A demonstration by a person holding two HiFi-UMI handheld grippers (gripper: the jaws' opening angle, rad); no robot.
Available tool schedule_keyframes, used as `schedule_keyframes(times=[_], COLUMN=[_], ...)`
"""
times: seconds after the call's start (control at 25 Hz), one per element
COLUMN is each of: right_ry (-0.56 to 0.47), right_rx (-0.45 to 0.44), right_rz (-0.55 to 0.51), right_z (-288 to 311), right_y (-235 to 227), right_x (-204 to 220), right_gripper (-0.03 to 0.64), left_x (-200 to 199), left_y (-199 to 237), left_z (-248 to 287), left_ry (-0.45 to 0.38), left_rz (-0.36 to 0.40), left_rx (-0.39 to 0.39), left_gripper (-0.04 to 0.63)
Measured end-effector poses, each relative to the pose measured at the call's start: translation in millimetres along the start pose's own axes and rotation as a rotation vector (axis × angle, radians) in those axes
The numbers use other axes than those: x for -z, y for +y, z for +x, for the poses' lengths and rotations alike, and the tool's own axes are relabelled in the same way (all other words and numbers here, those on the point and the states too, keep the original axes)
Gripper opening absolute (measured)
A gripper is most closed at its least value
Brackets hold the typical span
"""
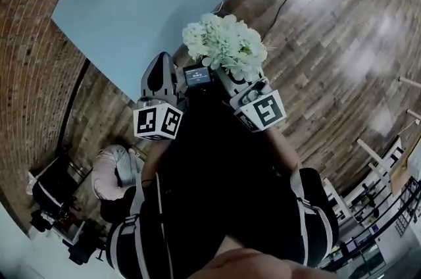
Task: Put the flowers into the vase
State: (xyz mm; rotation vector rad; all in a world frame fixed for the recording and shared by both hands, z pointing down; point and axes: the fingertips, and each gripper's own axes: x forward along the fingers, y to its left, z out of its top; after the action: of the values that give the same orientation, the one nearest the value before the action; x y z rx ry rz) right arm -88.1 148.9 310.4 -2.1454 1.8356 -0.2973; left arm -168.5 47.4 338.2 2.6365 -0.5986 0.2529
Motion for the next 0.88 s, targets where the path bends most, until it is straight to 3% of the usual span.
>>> schedule_keyframes(times=[0.16, 0.28, 0.56, 0.72, 0.88], right_ry=[-0.008, 0.002, 0.03, 0.039, 0.032], right_rx=[0.054, 0.049, -0.026, -0.04, -0.049], right_rz=[0.011, -0.012, 0.042, 0.044, 0.078], right_z=[-12.9, 9.7, 98.6, 137.2, 154.2], right_y=[-66.6, -110.6, -170.9, -191.9, -218.5], right_x=[-12.2, -21.3, -52.7, -62.3, -70.5], right_gripper=[0.137, 0.137, 0.137, 0.137, 0.137], left_x=[24.6, 37.5, -10.3, -11.0, -12.1], left_y=[-33.1, -31.9, 8.7, 36.1, 29.0], left_z=[49.8, 98.6, 172.8, 195.1, 220.5], left_ry=[-0.005, -0.016, -0.13, -0.1, -0.072], left_rz=[-0.035, -0.096, -0.187, -0.179, -0.147], left_rx=[0.05, 0.05, -0.059, -0.12, -0.126], left_gripper=[0.023, 0.025, 0.023, 0.023, 0.024])
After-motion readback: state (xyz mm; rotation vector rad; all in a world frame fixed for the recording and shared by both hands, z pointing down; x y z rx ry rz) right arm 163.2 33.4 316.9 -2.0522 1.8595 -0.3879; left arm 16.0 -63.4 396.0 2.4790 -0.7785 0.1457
